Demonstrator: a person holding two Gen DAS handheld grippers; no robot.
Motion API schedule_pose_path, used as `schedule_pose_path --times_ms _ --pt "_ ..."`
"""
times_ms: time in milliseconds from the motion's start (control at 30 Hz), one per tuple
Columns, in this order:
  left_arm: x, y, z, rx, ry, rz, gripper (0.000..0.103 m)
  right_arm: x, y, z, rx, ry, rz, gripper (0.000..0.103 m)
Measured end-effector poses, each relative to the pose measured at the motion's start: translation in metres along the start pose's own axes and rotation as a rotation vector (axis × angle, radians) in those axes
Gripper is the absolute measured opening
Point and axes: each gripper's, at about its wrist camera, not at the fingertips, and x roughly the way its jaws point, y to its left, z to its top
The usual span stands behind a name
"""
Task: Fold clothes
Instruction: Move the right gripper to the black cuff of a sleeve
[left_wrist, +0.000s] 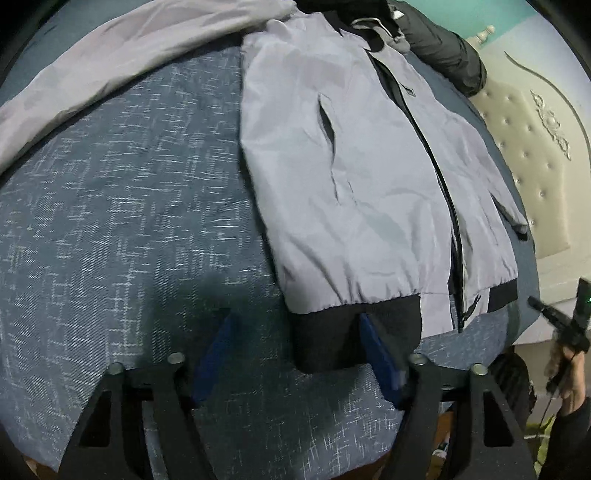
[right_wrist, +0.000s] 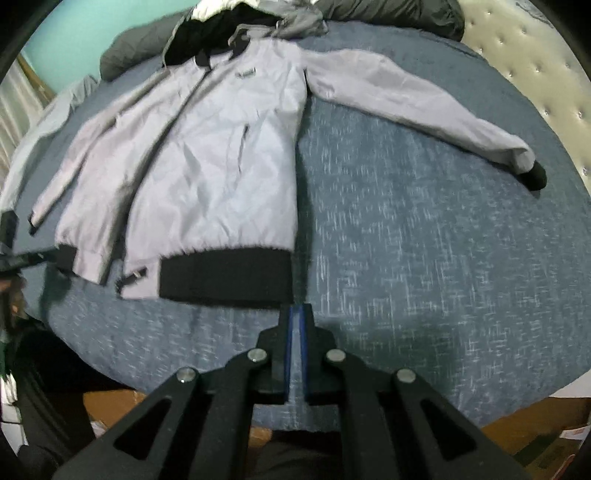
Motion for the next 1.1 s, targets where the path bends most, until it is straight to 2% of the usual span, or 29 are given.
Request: schedule_pose_path --times_ms 33,133,233,433,633,767,867,900,933,1000,1100 --pt "0.001 -0.002 0.0 0.008 0.003 -0.003 0.038 -0.003 0.003 0.002 -0.003 -0.009 0.007 0.003" --pt "-0.001 -0.011 -0.003 0.049 0.009 0.026 0.022 -0.001 0.018 0.011 -0.027 -0.015 0.024 0.003" --pt "-0.009 -0.017 -0.006 0.071 -0.002 0.031 0.011 0.004 0.029 0.02 -0.036 -0.018 0.048 0.003" --pt "-0.015 -0.025 -0.016 0.127 0.007 0.091 0.008 0.017 0.039 0.027 -0.016 -0.006 0.083 0.003" --pt "-0.017 -0.019 -0.02 0.122 0.015 0.093 0.008 0.015 0.044 0.031 -0.031 -0.007 0.096 0.003" --pt "-0.017 -0.021 -0.022 0.138 0.035 0.098 0.008 0.017 0.028 0.034 0.006 -0.004 0.086 0.003" --pt "-0.025 -0.021 -0.022 0.123 0.026 0.099 0.014 0.015 0.016 0.036 0.034 -0.006 0.082 0.003" --pt "-0.032 -0.02 -0.021 0.112 0.01 0.094 0.025 0.013 0.013 0.037 0.037 -0.011 0.08 0.003" --pt "-0.039 -0.02 -0.02 0.105 -0.007 0.088 0.041 0.011 0.01 0.038 0.04 -0.017 0.078 0.004" --pt "-0.055 -0.021 -0.016 0.104 -0.053 0.078 0.054 0.008 0.0 0.043 0.059 -0.034 0.075 0.006" --pt "-0.074 -0.026 -0.006 0.099 -0.115 0.066 0.055 0.005 -0.02 0.053 0.107 -0.064 0.073 0.013"
